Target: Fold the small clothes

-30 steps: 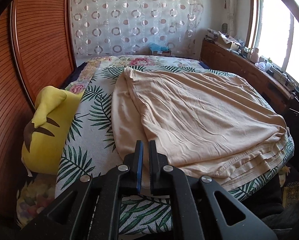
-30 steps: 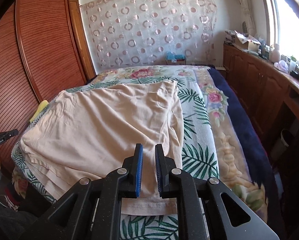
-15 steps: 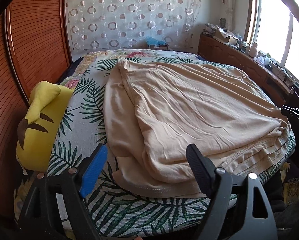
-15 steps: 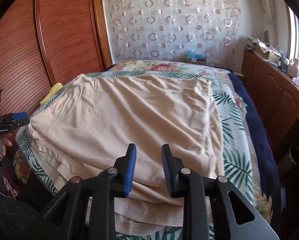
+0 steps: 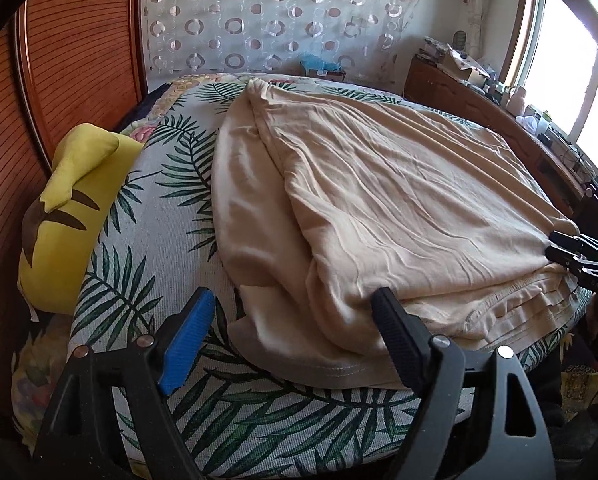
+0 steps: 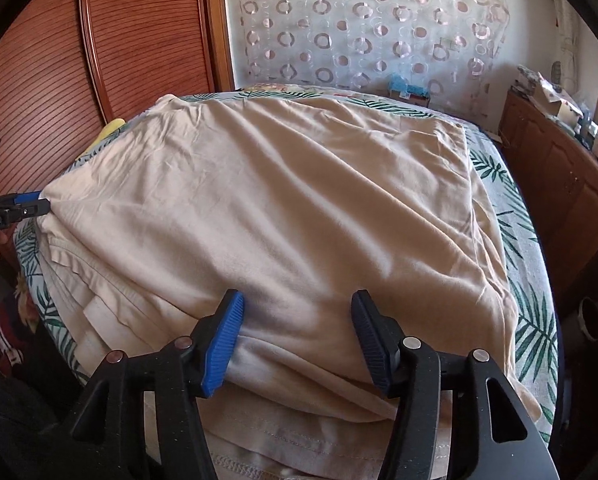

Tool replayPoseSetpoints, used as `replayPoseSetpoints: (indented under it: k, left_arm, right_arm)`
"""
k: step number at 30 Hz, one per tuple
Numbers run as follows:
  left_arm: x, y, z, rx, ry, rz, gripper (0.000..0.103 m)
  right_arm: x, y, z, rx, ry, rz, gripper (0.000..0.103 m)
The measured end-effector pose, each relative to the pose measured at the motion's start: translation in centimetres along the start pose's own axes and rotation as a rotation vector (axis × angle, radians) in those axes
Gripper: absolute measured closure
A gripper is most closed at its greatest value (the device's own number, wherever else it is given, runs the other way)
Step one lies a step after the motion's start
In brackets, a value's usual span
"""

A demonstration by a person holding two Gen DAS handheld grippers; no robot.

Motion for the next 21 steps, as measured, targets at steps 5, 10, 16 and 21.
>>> replayPoseSetpoints:
  k: [5, 10, 16, 21]
  left_arm:
    - [-0.5, 0.3, -0.5, 0.010, 0.037, 0.019, 0.021]
    - [-0.9, 0.2, -0.4, -0.006, 0.049, 0.022, 0.021]
    - [-0.8, 0.0, -0.2, -0.020, 0.038, 0.010, 0.058]
    - [-1.5, -0.2, -0.4, -0.017, 0.075, 0.002, 0.081]
  right_arm:
    - [0.1, 0.2, -0.5, -0.018, 0.033, 0.018, 0.034]
    - [0.2, 0.6, -0.5, -0.048, 0.028, 0.010, 0.029]
    - [-0.1, 1.2, -0.3, -0.066, 0.018, 0.012, 0.026]
    - [-0.3, 1.2, -0.3, -0.059, 0.020, 0.009, 0.023]
Point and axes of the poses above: each gripper's, at about its wrist camera, not at the fingertips, and z roughly against the way its jaws point, x to its left, y to its underside, the point moved 7 cm from there along -z, roughly the way its jaws point, and after that the axes turned 12 degrees about -z, right-handed, at the moved point
